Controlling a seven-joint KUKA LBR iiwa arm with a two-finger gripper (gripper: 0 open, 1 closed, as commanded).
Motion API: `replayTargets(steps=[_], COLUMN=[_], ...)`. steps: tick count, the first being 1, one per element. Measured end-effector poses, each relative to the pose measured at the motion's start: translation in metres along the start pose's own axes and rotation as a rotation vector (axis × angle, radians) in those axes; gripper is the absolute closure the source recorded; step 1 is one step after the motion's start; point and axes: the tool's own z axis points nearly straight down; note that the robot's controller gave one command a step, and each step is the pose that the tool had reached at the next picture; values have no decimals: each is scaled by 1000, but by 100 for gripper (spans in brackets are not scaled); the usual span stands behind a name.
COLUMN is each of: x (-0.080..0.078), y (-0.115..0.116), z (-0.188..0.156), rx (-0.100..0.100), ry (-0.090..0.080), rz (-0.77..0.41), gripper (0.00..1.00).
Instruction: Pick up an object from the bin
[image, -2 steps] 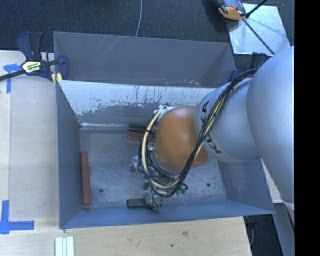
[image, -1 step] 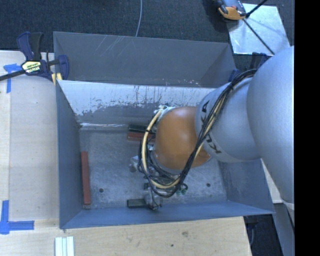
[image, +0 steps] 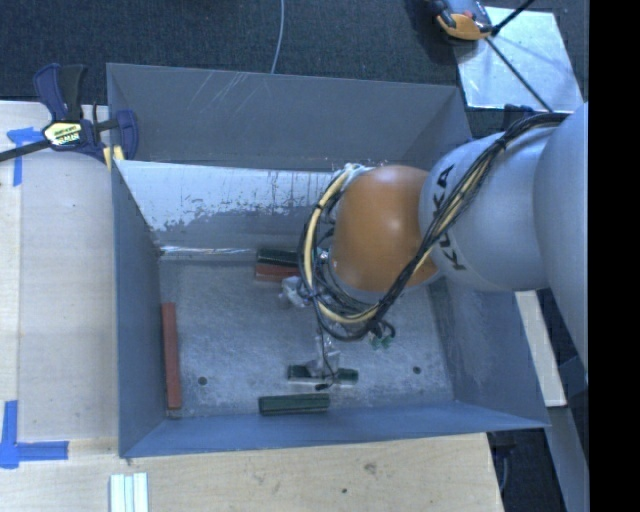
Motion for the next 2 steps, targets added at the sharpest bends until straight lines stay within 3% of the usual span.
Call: replayTargets(steps=[1,2], x=[-5,26], y=[-62,-34], z=[3,5], rx=[4,7], ry=[-8,-2], rz=[-10,-148], gripper=[0,0])
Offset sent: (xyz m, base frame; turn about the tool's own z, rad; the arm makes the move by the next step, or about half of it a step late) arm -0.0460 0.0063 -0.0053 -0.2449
